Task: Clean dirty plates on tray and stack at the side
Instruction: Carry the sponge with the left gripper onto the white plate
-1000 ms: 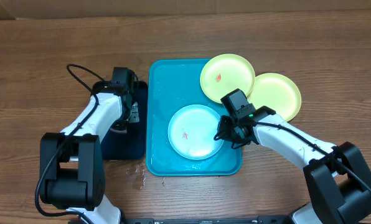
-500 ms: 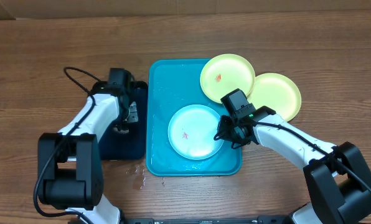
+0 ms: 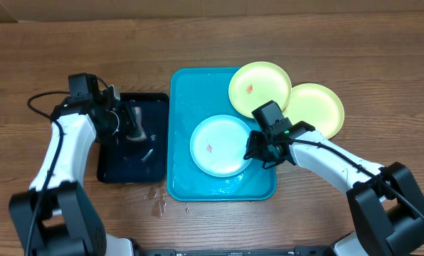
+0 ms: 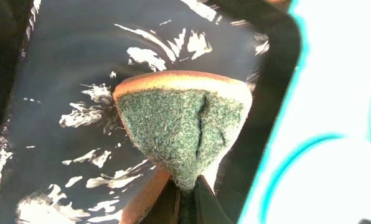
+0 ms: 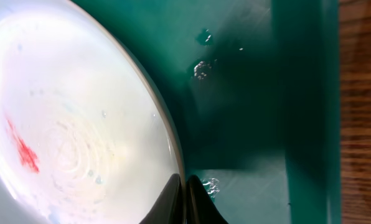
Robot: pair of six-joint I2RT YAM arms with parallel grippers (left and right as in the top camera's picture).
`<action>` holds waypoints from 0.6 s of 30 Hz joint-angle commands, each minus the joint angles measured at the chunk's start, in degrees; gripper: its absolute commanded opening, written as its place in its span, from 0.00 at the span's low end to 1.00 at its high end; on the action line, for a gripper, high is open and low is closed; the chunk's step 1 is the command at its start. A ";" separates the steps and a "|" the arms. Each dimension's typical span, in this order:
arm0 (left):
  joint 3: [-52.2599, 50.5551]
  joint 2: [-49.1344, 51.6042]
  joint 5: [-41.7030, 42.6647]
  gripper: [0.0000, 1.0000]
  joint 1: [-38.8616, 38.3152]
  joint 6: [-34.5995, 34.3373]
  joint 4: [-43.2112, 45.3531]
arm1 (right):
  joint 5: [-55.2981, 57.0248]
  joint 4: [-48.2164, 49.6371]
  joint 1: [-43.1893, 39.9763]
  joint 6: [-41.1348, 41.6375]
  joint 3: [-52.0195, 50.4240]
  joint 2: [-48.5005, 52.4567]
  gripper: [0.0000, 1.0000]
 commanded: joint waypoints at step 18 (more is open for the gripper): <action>1.64 -2.64 -3.37 0.04 -28.85 -6.69 0.66 | -1.44 0.17 -0.02 -0.39 0.70 0.70 0.15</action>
